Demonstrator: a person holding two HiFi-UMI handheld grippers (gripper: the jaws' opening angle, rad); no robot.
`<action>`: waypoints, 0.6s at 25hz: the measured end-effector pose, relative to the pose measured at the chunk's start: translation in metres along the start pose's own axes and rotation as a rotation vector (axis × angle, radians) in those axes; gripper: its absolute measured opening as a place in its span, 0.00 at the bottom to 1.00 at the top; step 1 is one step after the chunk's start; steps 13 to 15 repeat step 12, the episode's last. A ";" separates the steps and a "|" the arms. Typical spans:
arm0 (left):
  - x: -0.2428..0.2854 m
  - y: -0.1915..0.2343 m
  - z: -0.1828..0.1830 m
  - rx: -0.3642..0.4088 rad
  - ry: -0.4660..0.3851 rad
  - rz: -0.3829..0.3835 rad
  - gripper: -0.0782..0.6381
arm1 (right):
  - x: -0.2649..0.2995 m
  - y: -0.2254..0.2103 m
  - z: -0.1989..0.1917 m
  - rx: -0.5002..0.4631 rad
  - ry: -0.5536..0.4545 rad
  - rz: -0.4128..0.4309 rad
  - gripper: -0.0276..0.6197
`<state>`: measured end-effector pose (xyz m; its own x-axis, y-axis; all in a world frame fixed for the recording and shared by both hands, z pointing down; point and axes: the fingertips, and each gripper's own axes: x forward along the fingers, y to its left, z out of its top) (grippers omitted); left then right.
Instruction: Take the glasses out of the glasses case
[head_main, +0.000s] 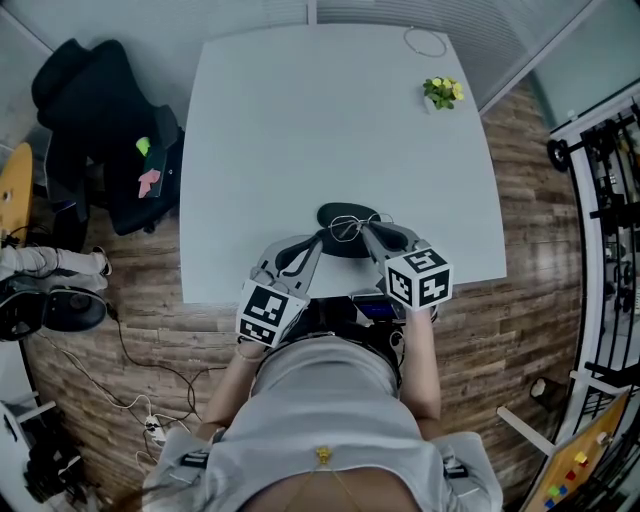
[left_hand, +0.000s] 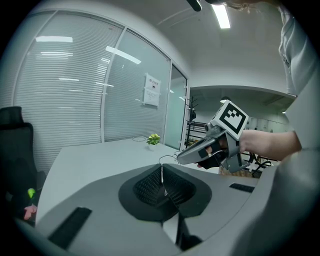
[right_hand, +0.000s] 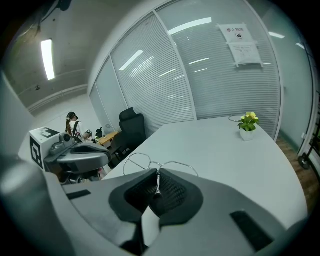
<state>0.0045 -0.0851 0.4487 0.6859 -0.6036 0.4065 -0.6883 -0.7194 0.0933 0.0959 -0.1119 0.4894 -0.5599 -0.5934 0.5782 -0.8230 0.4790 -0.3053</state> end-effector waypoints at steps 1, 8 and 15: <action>0.000 0.000 0.000 -0.001 0.001 -0.001 0.15 | 0.000 0.000 -0.001 -0.001 0.001 -0.001 0.09; 0.000 0.000 0.000 -0.004 -0.001 -0.002 0.15 | 0.000 0.001 -0.003 -0.009 0.014 -0.002 0.09; 0.001 0.001 0.001 -0.005 0.001 -0.003 0.15 | 0.001 0.002 -0.003 -0.010 0.019 0.001 0.09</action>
